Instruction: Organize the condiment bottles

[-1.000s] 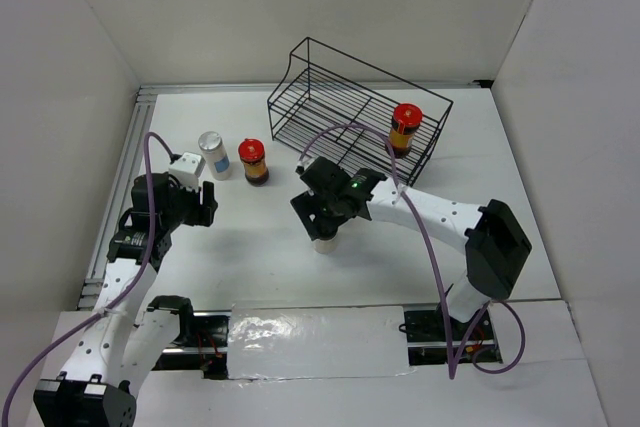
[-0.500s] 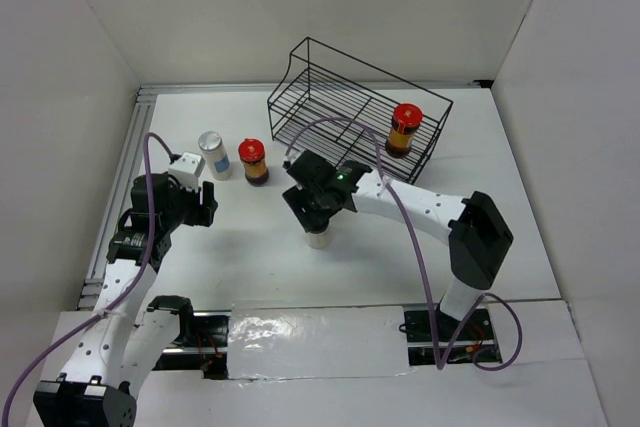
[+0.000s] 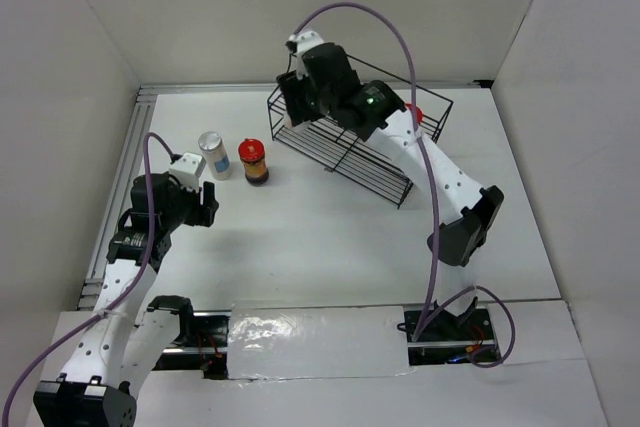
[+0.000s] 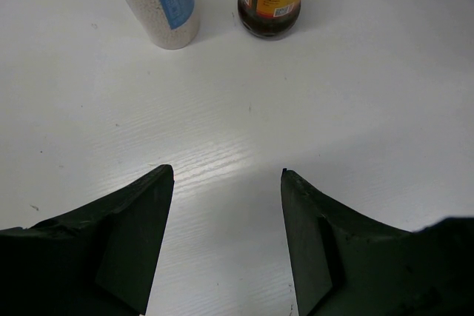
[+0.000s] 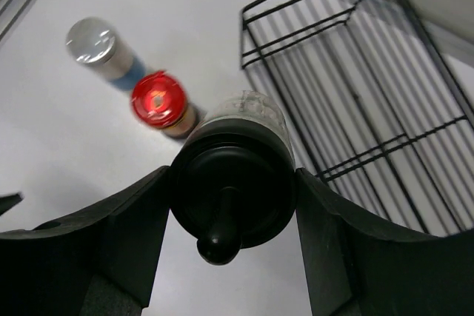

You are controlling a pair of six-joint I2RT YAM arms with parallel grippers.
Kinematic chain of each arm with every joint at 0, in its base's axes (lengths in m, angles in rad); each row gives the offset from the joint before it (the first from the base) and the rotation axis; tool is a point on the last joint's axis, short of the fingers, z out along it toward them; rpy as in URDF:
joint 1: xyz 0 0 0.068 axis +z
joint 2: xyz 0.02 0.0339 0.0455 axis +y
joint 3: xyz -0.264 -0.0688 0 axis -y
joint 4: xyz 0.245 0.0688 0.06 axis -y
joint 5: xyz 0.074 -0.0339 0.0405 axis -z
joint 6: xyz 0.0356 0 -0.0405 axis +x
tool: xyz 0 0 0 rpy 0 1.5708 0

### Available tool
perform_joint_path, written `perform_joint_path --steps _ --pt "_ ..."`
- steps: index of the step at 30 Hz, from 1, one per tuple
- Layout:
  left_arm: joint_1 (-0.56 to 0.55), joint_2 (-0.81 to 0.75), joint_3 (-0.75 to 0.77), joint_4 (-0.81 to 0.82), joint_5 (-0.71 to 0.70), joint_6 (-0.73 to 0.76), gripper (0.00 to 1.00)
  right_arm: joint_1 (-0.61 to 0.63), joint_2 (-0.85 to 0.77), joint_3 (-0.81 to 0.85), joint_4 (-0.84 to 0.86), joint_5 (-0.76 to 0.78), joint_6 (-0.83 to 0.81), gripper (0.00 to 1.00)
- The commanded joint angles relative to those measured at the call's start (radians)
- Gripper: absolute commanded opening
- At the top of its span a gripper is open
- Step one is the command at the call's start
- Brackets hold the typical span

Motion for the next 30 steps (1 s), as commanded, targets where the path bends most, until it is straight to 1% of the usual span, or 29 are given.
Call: perform_joint_path --steps 1,4,9,14,21,24,25,26,27,28,30 --pt "0.006 -0.016 -0.001 0.036 0.020 0.011 0.72 -0.071 0.032 0.076 0.063 0.077 -0.023 0.00" --pt "0.006 -0.024 -0.006 0.039 0.017 0.011 0.72 -0.124 0.037 0.076 0.105 0.083 -0.016 0.00" --pt "0.006 -0.019 -0.014 0.045 0.023 0.011 0.72 -0.197 0.081 0.078 0.119 0.068 -0.008 0.00" --pt "0.006 -0.007 -0.017 0.056 0.027 0.010 0.72 -0.213 0.126 0.093 0.135 0.040 -0.006 0.00" --pt "0.006 -0.007 -0.026 0.064 0.035 0.018 0.72 -0.228 0.204 0.116 0.122 0.076 -0.003 0.00" --pt "0.006 -0.007 -0.034 0.070 0.037 0.022 0.74 -0.231 0.229 0.136 0.106 0.076 0.004 0.01" --pt "0.006 -0.004 -0.035 0.070 0.040 0.024 0.75 -0.234 0.232 0.136 0.105 0.073 0.004 0.05" --pt "0.006 -0.002 -0.034 0.071 0.041 0.024 0.77 -0.236 0.233 0.131 0.108 0.068 0.004 0.16" --pt "0.006 -0.002 -0.035 0.074 0.047 0.028 0.78 -0.239 0.236 0.130 0.111 0.065 0.006 0.24" --pt "0.008 -0.004 -0.035 0.077 0.052 0.030 0.79 -0.239 0.236 0.127 0.109 0.065 0.004 0.44" --pt "0.006 -0.002 -0.035 0.085 0.063 0.044 0.82 -0.243 0.239 0.124 0.108 0.059 0.004 0.56"
